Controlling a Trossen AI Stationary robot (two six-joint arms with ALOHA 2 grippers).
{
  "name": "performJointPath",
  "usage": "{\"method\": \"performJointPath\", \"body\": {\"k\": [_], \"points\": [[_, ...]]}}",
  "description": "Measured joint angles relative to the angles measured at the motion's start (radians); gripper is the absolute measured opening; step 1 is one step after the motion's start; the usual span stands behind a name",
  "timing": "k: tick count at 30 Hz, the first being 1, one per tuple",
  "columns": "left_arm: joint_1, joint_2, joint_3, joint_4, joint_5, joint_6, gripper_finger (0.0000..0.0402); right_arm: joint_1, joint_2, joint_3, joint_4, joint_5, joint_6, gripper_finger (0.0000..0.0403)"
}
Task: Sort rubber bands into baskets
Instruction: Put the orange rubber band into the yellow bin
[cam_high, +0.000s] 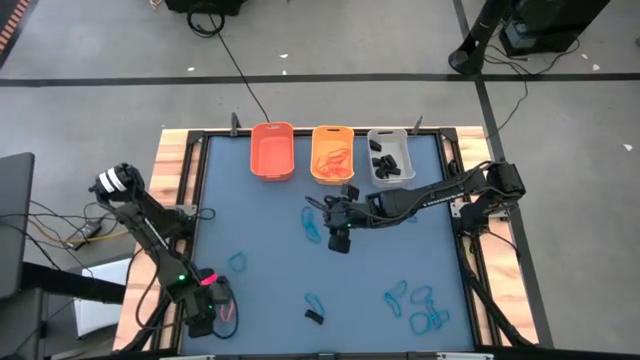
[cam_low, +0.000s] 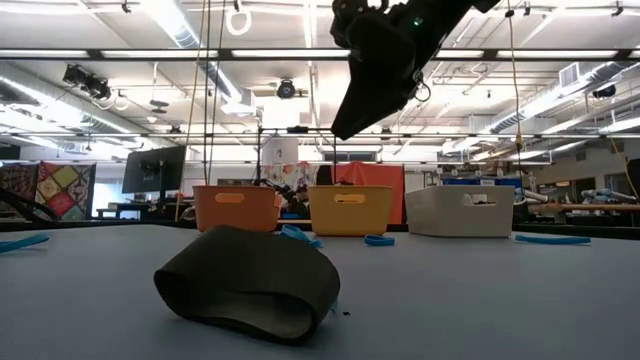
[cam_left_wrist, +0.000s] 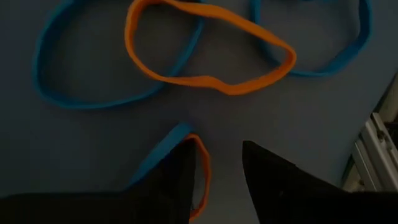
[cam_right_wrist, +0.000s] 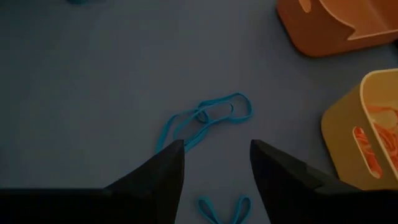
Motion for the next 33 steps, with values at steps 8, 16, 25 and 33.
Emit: {"method": "performJointPath", "body": {"k": [8, 16, 25, 33], "points": [[0.0, 0.0, 0.004, -0.006, 0.005, 0.005, 0.0058, -0.007, 0.0, 0.0, 0.001, 0.001, 0.0, 0.0193], [0.0, 0.0, -0.003, -0.005, 0.003, 0.009, 0.0009, 0.003, 0.0, 0.0, -0.006, 0.0, 0.0, 0.0188], [0.022, 0.0, 0.054, -0.021, -0.078, 0.177, 0.0004, 0.008, 0.0, -0.05, 0.085, -0.004, -0.001, 0.0186], [0.122, -0.001, 0.106, -0.037, -0.306, 0.452, 0.0004, 0.02, 0.006, -0.28, 0.579, -0.206, -0.025, 0.0187]]}}
